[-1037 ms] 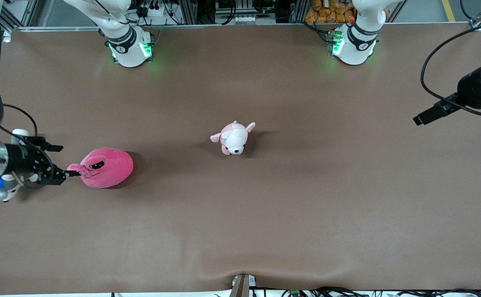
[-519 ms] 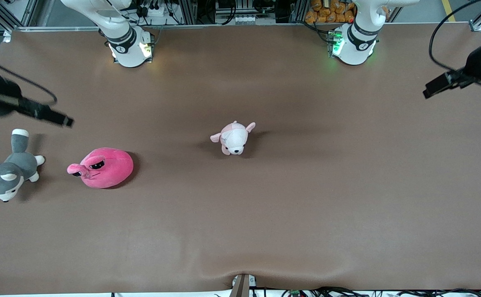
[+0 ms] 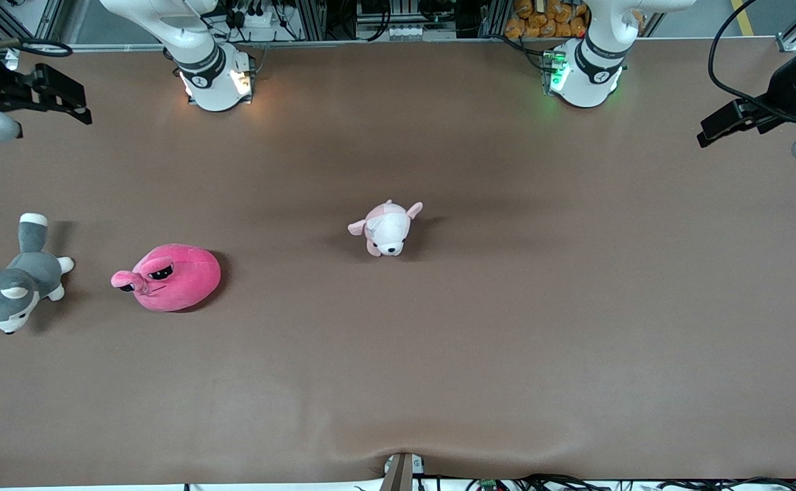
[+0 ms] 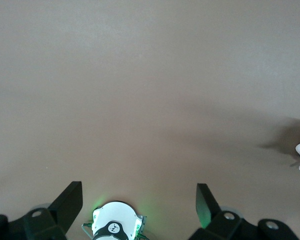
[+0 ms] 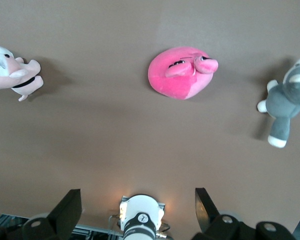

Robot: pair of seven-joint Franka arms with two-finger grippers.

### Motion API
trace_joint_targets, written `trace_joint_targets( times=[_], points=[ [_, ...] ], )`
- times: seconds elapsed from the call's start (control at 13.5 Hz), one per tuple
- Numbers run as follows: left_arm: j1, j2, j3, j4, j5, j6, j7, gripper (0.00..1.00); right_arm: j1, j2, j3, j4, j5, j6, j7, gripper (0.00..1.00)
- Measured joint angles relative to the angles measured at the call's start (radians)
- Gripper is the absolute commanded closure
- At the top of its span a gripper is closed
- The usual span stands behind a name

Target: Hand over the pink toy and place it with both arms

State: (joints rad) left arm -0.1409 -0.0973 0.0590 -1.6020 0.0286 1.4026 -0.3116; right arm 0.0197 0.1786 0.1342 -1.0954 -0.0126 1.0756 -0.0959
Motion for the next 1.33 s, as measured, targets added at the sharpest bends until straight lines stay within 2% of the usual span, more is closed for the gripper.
trace_joint_targets(
  times=[0.15, 0.3, 0.52, 0.81, 1.19, 1.33],
  points=[
    [-0.001, 0.000, -0.001, 0.000, 0.000, -0.015, 0.012, 0.00, -0.006, -0.049, -0.003, -0.110, 0.000, 0.090, -0.005, 0.00],
    [-0.001, -0.003, -0.001, 0.000, 0.000, -0.024, 0.030, 0.00, -0.028, -0.153, -0.009, -0.269, 0.015, 0.193, -0.008, 0.00],
    [0.001, -0.011, 0.002, 0.000, 0.000, -0.028, 0.105, 0.00, -0.061, -0.280, -0.015, -0.418, 0.034, 0.245, 0.009, 0.00],
    [0.000, -0.015, -0.006, 0.000, 0.018, -0.029, 0.123, 0.00, -0.172, -0.295, -0.029, -0.448, 0.097, 0.281, 0.010, 0.00],
    [0.006, -0.034, -0.035, 0.000, 0.042, -0.029, 0.124, 0.00, -0.171, -0.294, -0.011, -0.448, 0.098, 0.286, 0.010, 0.00],
    [0.017, -0.040, -0.034, -0.001, 0.042, -0.028, 0.124, 0.00, -0.136, -0.294, 0.004, -0.448, 0.055, 0.286, 0.010, 0.00]
  ],
)
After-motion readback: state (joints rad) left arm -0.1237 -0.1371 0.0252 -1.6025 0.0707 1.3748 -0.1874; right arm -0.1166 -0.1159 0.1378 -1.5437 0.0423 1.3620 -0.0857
